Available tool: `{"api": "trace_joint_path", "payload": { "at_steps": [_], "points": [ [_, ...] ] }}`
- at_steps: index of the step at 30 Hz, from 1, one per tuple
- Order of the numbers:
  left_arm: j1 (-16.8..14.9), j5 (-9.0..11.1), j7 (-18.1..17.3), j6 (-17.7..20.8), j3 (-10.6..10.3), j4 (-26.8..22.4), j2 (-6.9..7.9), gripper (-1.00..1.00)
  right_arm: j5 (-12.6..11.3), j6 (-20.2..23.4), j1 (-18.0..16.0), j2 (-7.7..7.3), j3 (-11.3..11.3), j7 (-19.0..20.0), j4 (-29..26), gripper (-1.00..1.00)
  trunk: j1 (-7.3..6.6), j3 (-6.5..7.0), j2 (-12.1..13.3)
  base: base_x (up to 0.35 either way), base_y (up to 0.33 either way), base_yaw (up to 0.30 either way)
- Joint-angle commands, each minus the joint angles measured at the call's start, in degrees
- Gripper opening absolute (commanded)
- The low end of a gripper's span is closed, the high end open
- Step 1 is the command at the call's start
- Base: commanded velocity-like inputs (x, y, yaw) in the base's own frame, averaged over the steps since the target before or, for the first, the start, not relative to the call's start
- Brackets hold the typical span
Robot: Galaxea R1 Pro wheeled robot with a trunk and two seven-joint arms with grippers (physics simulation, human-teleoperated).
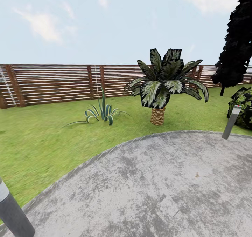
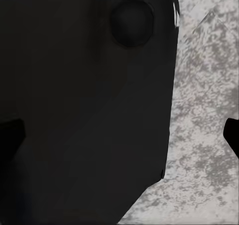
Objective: In the garden, pick up the pesticide atomizer on the floor and spray pesticide onto both trees until each tree trunk is fully covered.
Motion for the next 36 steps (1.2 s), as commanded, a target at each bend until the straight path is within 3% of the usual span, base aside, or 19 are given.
{"api": "trace_joint_path", "payload": {
  "at_steps": [1, 8, 15, 31, 32, 36],
  "points": [
    [0.17, 0.10, 0.09, -0.33, 0.08, -0.33, -0.09, 1.00, 0.22, -0.01, -0.10, 0.33, 0.13, -0.33, -0.33, 1.00, 0.00, -0.03, -0.01, 0.000, 0.000, 0.000],
    [0.17, 0.09, 0.09, -0.26, 0.09, -0.92, -0.09, 1.00, 0.25, 0.01, -0.10, 2.58, 0.09, -0.35, -1.63, 1.00, 0.00, -0.03, -0.01, 0.000, 0.000, 0.000],
    [-0.08, -0.05, 0.09, -1.12, 0.02, -1.85, -0.09, 1.00, 0.29, -1.46, -0.10, 2.57, 0.11, -0.46, -1.83, 1.00, 0.00, -0.03, -0.01, 0.000, 0.000, 0.000],
    [-0.41, -0.19, 0.10, -6.26, 0.09, -5.77, 1.17, 1.00, 0.26, -6.60, -0.15, -1.93, -0.23, -0.62, -4.88, 1.00, 0.00, -0.03, -0.01, 0.000, 0.000, 0.000],
    [-0.49, -0.15, 0.11, -22.95, 0.09, -5.94, 1.16, 1.00, 0.26, -17.54, -0.16, -2.06, -0.21, -0.62, -9.33, 1.00, 0.00, -0.03, -0.01, 0.000, 0.000, 0.000],
    [-0.67, -0.15, 0.10, -23.08, 0.09, -8.76, 1.36, 1.00, 0.26, -17.60, -0.20, -2.30, -0.24, -0.62, -16.31, 1.00, 0.00, -0.03, -0.01, 0.000, 0.000, 0.000]
  ]
}}
